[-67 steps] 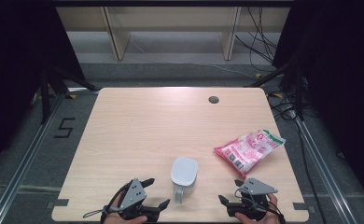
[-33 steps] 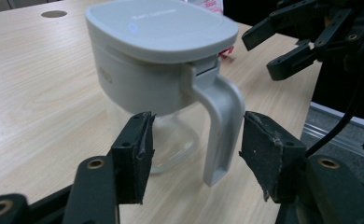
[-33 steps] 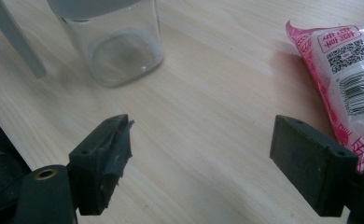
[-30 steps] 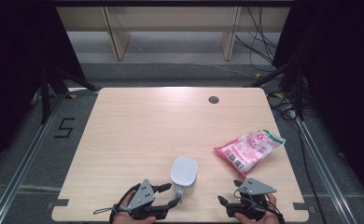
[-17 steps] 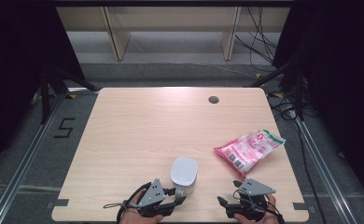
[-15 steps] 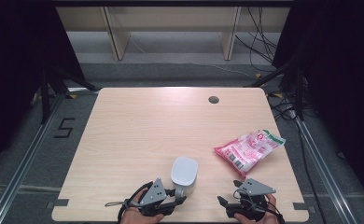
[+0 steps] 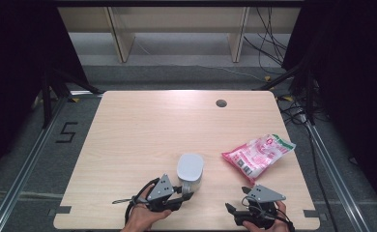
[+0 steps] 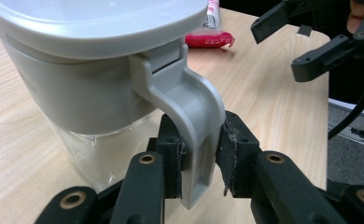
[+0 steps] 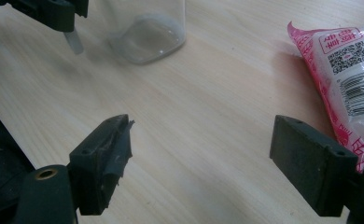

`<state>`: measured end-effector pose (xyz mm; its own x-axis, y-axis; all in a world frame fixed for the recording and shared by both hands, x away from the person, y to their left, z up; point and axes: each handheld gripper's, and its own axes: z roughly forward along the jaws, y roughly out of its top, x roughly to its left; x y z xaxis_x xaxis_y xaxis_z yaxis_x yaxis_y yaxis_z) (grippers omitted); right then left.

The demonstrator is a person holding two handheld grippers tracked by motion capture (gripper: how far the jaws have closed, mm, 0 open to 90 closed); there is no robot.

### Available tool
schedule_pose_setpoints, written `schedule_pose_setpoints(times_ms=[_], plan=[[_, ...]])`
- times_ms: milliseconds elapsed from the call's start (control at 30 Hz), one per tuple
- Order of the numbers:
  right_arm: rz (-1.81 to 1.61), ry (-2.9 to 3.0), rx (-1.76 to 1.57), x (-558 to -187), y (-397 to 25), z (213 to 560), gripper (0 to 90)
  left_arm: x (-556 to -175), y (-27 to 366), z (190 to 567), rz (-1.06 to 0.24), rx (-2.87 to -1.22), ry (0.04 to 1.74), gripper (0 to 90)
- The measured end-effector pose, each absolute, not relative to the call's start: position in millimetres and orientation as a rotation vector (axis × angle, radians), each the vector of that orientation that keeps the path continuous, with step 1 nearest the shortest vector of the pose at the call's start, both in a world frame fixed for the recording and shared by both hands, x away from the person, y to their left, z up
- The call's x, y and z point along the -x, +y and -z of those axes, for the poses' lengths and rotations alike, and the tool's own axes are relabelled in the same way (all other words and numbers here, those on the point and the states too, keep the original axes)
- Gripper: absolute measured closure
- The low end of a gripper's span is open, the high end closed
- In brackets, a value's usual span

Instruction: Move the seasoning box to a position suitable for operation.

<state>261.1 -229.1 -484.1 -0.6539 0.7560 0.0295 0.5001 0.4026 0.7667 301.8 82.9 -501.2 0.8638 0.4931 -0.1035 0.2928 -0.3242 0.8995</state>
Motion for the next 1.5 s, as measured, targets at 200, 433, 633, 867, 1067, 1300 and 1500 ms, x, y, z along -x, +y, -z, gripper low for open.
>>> schedule_pose_setpoints(times_ms=[200,433,633,867,1067,1300,1500], plan=[[-1.114,2.352,-1.089,-262,-229,484,21.3,-314,80,501,-0.233,-1.949,0.580,71.5],[-1.111,2.338,-1.068,-262,-230,484,21.4,-328,78,502,-0.241,-1.918,0.606,71.4],[-1.123,2.353,-1.063,-264,-230,484,21.4,-336,79,502,-0.244,-1.918,0.609,71.0],[-1.121,2.334,-1.079,-262,-229,484,21.5,-347,89,502,-0.294,-1.901,0.657,68.9],[-1.123,2.354,-1.066,-263,-230,484,21.5,-359,103,503,-0.387,-1.890,0.725,67.8],[-1.129,2.341,-1.075,-262,-229,484,21.5,-377,119,505,-0.436,-1.868,0.823,65.8],[-1.113,2.352,-1.069,-263,-229,484,21.7,-393,123,514,-0.429,-1.841,0.903,65.3]])
